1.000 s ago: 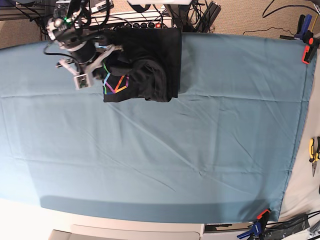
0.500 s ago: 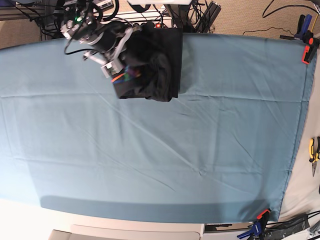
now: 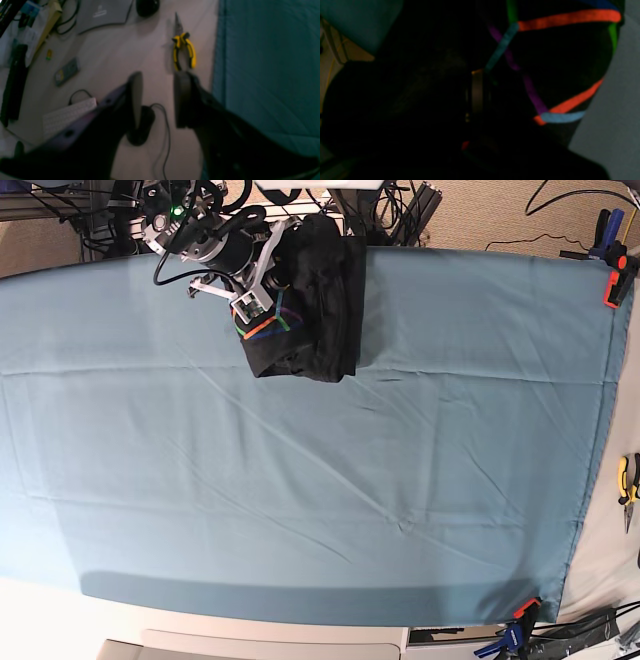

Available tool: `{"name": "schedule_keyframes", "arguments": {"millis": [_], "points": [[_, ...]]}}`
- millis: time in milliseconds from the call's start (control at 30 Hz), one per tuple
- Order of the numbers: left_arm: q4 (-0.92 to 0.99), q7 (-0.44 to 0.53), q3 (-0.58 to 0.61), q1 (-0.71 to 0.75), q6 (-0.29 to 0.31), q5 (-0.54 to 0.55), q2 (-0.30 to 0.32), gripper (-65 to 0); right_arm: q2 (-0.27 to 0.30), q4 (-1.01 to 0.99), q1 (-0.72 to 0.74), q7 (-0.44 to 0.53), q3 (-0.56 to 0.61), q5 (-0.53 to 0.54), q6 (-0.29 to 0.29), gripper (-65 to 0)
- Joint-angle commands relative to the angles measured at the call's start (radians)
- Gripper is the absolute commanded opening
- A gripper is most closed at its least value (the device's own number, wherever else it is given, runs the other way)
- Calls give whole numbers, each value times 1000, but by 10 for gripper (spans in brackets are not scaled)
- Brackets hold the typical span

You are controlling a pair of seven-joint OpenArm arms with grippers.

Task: Fold the T-shirt properly
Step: 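Press and tuck the folded edge with the right gripper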

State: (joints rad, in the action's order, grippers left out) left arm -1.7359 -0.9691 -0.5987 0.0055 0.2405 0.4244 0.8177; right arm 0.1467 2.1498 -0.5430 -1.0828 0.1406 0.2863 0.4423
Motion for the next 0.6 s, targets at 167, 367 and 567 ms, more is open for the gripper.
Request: {"name": "schedule_keyframes", "arguments": {"millis": [167,367,567], "points": [[-11,19,-13,-13,-3,-1,30,-427,3,16,-3,15,2,-34,1,-650],[-11,19,-13,-13,-3,-1,30,-427,3,16,-2,47,2,-205,-88,-650],[-11,19,-13,-13,-3,-1,30,-427,3,16,1,65,2,-318,-168,-650]]}}
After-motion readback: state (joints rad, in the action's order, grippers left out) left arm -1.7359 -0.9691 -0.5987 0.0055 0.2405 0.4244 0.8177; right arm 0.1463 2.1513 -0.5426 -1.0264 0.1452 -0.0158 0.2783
